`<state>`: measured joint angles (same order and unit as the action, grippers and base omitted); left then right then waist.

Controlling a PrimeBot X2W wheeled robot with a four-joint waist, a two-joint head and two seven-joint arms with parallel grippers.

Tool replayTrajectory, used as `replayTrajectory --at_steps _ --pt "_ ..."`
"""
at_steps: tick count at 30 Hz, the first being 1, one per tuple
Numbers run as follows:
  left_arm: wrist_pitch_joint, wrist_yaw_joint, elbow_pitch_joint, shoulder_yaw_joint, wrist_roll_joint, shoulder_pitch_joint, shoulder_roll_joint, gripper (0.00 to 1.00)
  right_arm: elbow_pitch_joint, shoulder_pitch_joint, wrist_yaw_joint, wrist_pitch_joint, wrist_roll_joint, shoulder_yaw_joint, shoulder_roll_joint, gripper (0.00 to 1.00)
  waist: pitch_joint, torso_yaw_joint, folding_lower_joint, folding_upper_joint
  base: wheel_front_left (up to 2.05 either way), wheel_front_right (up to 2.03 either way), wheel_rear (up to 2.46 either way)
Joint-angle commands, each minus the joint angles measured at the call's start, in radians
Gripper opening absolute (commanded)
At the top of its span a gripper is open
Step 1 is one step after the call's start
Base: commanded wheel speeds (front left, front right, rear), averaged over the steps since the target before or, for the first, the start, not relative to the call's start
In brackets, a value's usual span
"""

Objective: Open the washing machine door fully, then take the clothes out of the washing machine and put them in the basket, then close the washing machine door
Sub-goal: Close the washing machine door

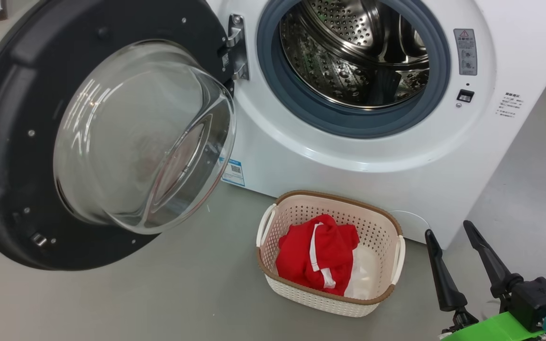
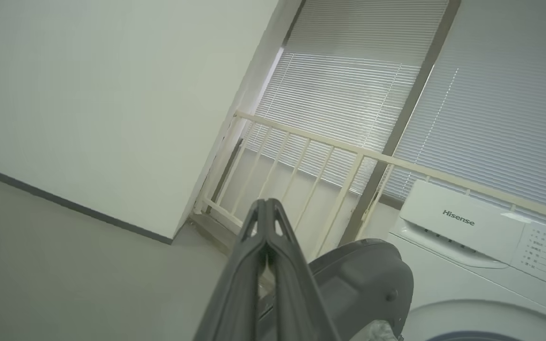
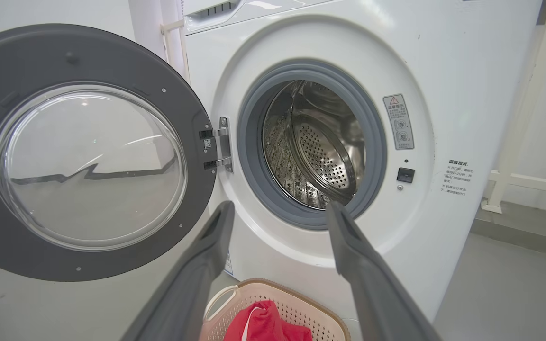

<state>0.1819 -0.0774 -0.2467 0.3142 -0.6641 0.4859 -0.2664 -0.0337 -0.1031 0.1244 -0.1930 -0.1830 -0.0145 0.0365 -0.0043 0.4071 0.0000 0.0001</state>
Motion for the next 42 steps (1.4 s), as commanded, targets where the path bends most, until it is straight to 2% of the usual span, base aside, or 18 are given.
replayTrajectory --at_steps 1,4,5,6,8,18,27,35,42 --pt "-0.019 0.008 -0.009 0.055 -0.041 0.059 -0.048 0.0 -0.029 0.005 0.006 0.001 0.008 0.025 0.014 1.0 -0.001 -0.006 0.0 -0.0001 0.0 0.0 0.0" --pt "-0.073 0.006 -0.103 0.118 -0.147 0.125 -0.051 0.0 -0.03 0.004 0.006 0.001 0.008 0.025 0.014 1.0 -0.001 -0.013 0.0 -0.0001 0.0 0.0 0.0" --pt "-0.073 0.006 -0.103 0.118 -0.147 0.125 -0.051 0.0 -0.03 0.004 0.006 0.001 0.008 0.025 0.014 1.0 -0.001 -0.013 0.0 -0.0001 0.0 0.0 0.0" --pt "-0.115 0.003 -0.164 0.153 -0.211 0.167 -0.055 0.0 -0.029 0.005 0.006 0.001 0.008 0.025 0.014 1.0 0.0 -0.016 0.0 -0.0001 0.0 0.0 0.0" --pt "-0.16 -0.008 -0.214 0.179 -0.264 0.204 -0.057 0.0 -0.03 0.005 0.006 0.002 0.009 0.025 0.014 1.0 0.001 -0.019 0.0 -0.0001 0.0 0.0 0.0" --pt "-0.374 -0.057 -0.428 0.289 -0.484 0.364 -0.092 0.0 -0.035 0.011 0.006 0.007 0.015 0.029 0.014 1.0 0.012 -0.035 0.0 -0.0001 0.0 0.0 0.0" --pt "-0.495 -0.075 -0.575 0.292 -0.533 0.418 -0.136 0.0 -0.042 0.021 0.006 0.012 0.021 0.036 0.014 1.0 0.028 -0.054 0.0 -0.0001 0.0 0.0 0.0" --pt "-0.573 -0.047 -0.654 0.259 -0.531 0.421 -0.155 0.0 -0.045 0.025 0.006 0.011 0.024 0.034 0.014 1.0 0.04 -0.066 0.0 -0.0001 0.0 0.0 0.0" --pt "-0.626 -0.019 -0.677 0.23 -0.534 0.427 -0.132 0.0 -0.042 0.027 0.006 0.006 0.022 0.025 0.014 1.0 0.04 -0.058 0.0 -0.0001 0.0 0.0 0.0"
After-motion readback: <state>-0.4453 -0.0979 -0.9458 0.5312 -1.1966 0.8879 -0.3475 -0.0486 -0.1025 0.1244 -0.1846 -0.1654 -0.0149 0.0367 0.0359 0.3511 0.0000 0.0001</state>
